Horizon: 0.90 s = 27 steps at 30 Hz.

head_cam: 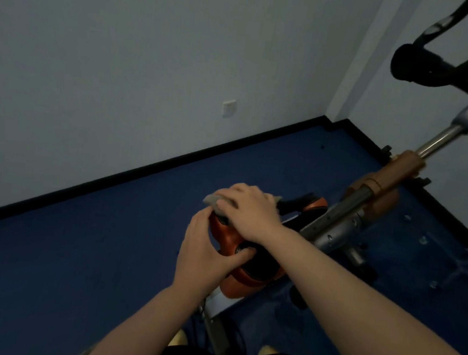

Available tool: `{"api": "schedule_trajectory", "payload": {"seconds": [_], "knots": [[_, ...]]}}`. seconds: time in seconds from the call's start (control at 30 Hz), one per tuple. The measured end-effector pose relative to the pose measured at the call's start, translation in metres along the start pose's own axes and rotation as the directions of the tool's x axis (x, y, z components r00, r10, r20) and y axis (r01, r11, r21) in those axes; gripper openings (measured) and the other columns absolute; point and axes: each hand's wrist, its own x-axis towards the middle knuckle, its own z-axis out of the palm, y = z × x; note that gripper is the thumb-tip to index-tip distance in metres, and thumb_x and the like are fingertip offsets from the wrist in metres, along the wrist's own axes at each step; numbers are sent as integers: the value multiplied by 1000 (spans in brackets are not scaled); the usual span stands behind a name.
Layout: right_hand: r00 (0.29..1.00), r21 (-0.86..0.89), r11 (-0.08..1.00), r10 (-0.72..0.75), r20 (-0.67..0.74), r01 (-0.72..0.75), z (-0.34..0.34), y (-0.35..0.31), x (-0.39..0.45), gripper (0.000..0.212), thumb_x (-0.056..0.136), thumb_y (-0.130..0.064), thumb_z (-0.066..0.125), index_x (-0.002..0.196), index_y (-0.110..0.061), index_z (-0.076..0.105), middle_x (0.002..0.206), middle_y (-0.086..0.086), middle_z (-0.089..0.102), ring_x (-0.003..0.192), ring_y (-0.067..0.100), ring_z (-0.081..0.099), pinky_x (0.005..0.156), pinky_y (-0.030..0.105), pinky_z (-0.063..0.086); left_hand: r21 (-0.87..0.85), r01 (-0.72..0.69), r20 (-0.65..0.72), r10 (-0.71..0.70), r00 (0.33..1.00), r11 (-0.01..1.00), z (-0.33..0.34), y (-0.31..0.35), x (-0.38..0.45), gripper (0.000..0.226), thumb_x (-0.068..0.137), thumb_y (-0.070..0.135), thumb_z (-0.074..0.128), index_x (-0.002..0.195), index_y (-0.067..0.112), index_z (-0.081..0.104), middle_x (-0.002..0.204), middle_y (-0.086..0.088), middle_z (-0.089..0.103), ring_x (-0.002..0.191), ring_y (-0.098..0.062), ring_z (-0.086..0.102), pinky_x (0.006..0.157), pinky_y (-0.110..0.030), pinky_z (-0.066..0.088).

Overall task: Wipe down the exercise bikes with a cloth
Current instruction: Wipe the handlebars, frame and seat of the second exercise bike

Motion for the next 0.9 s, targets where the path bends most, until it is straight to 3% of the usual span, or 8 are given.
{"api": "schedule_trajectory", "payload": {"seconds": [0.07,0.17,0.27,0.33,0.43,0.57,0.77,0.9], "knots": [[988,109,992,46,146,-62,-19,14,7,43,90,-64,37,119,-42,60,124,-9,59,116,18,52,96,42,38,25,8,23,-8,1000,1000,-2,-2,1,89,53,71,75,128,53,31,122,37,35,117,10,40,91,-14,37],[890,-162,968,242,386,-192,-44,41,28,40,95,-51,39,128,-35,55,129,3,59,113,27,55,96,45,44,31,10,54,-12,998,999,-7,-1,6,86,55,69,73,129,42,39,122,29,40,114,9,42,88,-13,38],[842,-306,939,290,455,-157,-37,29,42,49,92,-37,37,142,-37,40,145,10,43,127,35,45,104,51,37,-36,1,46,1,999,999,-17,-5,13,51,75,58,63,121,37,52,117,26,52,111,10,49,86,-13,40],[903,-274,957,198,382,-94,-24,11,38,46,92,-45,34,136,-40,46,143,2,47,126,30,46,98,45,38,-69,9,51,-6,999,998,-25,-9,20,29,90,43,57,116,33,61,113,21,59,108,7,53,88,-18,45],[998,-80,995,58,31,-55,-9,3,7,36,98,-48,34,129,-40,52,134,-7,52,123,19,47,93,41,31,-25,5,77,-3,997,1000,-33,-12,33,18,95,28,53,108,30,64,106,19,62,102,6,55,84,-17,45],[981,13,995,-99,-168,103,4,15,-52,42,98,-47,35,137,-39,45,142,-13,41,134,7,32,112,35,16,-10,-117,109,118,987,993,-35,-13,44,17,93,21,59,107,30,64,107,21,61,104,6,55,86,-9,41],[912,-110,915,363,-193,-387,-13,20,-20,35,102,-41,32,127,-33,56,137,-7,49,136,14,31,114,42,9,40,-261,254,242,936,965,-23,-5,45,34,96,14,56,130,18,60,138,9,52,134,-4,37,114,-26,27],[848,-133,863,431,-309,-487,18,-28,-56,52,102,-39,24,150,-22,31,159,8,21,148,21,10,120,49,2,38,-305,341,275,899,951,-28,-12,51,36,98,18,53,134,23,56,143,12,47,136,1,31,113,-20,23]]}}
